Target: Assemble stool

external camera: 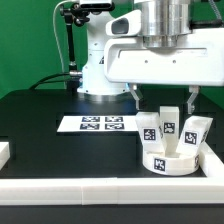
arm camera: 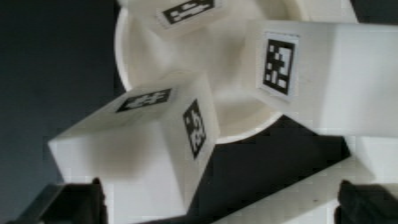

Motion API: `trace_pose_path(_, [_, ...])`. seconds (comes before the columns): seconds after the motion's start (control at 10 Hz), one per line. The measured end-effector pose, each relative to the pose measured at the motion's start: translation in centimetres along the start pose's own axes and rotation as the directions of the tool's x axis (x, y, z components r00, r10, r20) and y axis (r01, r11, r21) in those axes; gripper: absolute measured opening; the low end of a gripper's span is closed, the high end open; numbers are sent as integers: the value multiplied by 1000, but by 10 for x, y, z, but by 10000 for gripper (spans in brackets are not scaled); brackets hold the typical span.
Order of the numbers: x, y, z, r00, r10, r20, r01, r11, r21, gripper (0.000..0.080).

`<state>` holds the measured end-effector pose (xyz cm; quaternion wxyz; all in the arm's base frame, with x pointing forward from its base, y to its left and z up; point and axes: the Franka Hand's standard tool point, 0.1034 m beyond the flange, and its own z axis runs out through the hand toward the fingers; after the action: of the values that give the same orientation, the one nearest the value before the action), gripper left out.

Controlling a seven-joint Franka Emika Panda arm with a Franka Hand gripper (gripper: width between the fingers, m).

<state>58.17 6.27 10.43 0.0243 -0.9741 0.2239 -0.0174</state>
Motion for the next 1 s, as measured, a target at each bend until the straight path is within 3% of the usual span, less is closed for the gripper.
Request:
trace_pose_path(0.2, [0, 0, 0, 990, -142, 0, 142, 990, -5, 649])
trace_pose_path(0.6, [-3, 0, 2, 886, -463, 16, 463, 886, -18, 649])
trace_pose_path(1.0, [0, 5, 2, 722, -692, 28, 692, 721, -30, 649])
